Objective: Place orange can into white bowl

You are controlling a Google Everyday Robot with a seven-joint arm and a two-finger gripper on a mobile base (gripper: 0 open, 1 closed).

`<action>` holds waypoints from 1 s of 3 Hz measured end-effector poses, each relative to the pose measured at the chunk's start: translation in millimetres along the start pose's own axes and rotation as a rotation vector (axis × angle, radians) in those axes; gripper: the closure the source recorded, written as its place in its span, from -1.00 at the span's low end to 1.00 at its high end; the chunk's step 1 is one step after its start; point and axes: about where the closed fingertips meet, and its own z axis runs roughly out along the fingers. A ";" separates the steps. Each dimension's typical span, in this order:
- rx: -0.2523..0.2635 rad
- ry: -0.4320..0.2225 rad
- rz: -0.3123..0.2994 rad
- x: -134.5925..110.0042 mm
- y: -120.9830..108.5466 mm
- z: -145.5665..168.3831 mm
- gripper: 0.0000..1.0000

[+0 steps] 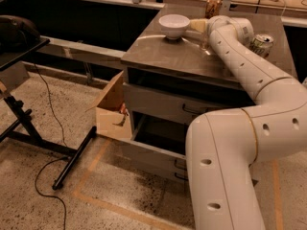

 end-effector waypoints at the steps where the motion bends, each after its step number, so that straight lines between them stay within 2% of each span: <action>1: -0.028 -0.050 -0.022 -3.1 7.8 11.1 -1.00; 3: -0.023 -0.069 -0.014 -9.5 7.6 13.3 -1.00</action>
Offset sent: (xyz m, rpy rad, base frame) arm 0.0107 0.0067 0.0008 -0.0162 -0.0451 0.0287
